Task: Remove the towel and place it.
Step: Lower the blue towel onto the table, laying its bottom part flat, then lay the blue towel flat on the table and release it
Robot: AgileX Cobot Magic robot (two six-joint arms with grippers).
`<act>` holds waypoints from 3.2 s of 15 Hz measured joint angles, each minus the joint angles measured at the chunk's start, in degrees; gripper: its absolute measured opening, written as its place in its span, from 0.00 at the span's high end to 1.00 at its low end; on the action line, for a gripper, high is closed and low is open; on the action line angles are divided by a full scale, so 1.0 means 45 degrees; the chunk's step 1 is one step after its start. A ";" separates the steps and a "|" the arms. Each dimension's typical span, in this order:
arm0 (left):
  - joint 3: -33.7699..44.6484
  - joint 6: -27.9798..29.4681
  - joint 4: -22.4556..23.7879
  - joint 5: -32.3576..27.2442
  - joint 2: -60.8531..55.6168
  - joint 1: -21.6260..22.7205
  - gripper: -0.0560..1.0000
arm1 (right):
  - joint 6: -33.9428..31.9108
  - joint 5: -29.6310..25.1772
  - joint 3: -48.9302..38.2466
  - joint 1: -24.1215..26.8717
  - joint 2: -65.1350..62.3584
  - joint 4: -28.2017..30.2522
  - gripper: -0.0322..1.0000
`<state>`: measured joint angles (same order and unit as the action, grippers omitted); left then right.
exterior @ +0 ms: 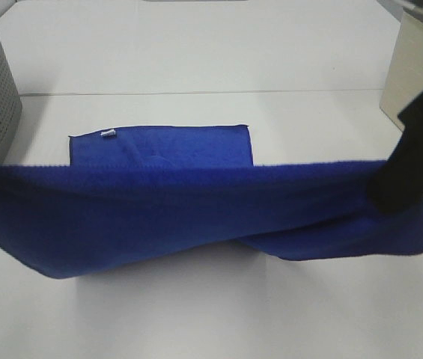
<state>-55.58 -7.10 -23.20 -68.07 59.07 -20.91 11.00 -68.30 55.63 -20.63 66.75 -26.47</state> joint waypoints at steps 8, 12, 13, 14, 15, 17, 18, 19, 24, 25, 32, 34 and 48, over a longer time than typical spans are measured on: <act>0.4087 -0.0446 -0.1592 0.0229 -0.0064 0.0000 0.95 | -0.0013 0.0051 -0.3832 0.0000 -0.0624 -0.1337 0.95; 0.5360 -0.0484 -0.1923 0.0216 -0.0089 0.0013 0.95 | 0.0089 0.0038 -0.4673 0.0000 -0.0649 -0.2330 0.95; 0.5475 -0.0484 -0.1821 0.0216 -0.0089 0.0013 0.95 | 0.0255 0.0025 -0.4877 0.0000 -0.0649 -0.2661 0.95; 0.5488 -0.0484 -0.1719 0.0191 -0.0089 0.0013 0.95 | 0.0458 0.0025 -0.5118 0.0000 -0.0624 -0.2903 0.95; 0.5488 -0.0484 -0.1630 0.0191 -0.0089 0.0013 0.95 | 0.0598 0.0025 -0.5373 0.0000 -0.0458 -0.3030 0.95; 0.5488 -0.0484 -0.1579 0.0191 -0.0089 0.0013 0.95 | 0.0815 0.0051 -0.5653 0.0000 0.0115 -0.3158 0.95; 0.5564 -0.0484 -0.1528 0.0191 -0.0089 0.0013 0.95 | 0.1044 0.0242 -0.5679 0.0000 0.0458 -0.3209 0.95; 0.5615 -0.0484 -0.1528 0.0191 -0.0089 0.0013 0.95 | 0.1248 0.0522 -0.5679 0.0000 0.0891 -0.3247 0.95; 0.5628 -0.0191 -0.1159 0.0204 0.0229 0.0013 0.95 | 0.2648 0.1044 -0.5691 0.0000 0.3591 -0.3692 0.95; 0.5628 -0.0191 -0.1159 0.0216 0.0738 0.0013 0.95 | 0.2750 0.1057 -0.5679 0.0000 0.3960 -0.3743 0.95; 0.5628 -0.0216 -0.1273 0.0267 0.4253 0.0013 0.95 | 0.2827 0.1070 -0.5666 0.0000 0.4533 -0.3896 0.95; 0.5615 -0.0293 -0.1375 0.0280 0.4800 0.0013 0.95 | 0.2827 0.1082 -0.5653 0.0000 0.5118 -0.3896 0.95; 0.4062 -0.2699 -0.1044 0.0204 0.8964 0.0013 0.95 | 0.3119 0.1082 -0.4838 0.0038 0.8302 -0.3654 0.95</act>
<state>-37.30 -19.25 -27.90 -67.15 99.41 -20.86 25.04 -63.43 33.86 -20.45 104.11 -42.91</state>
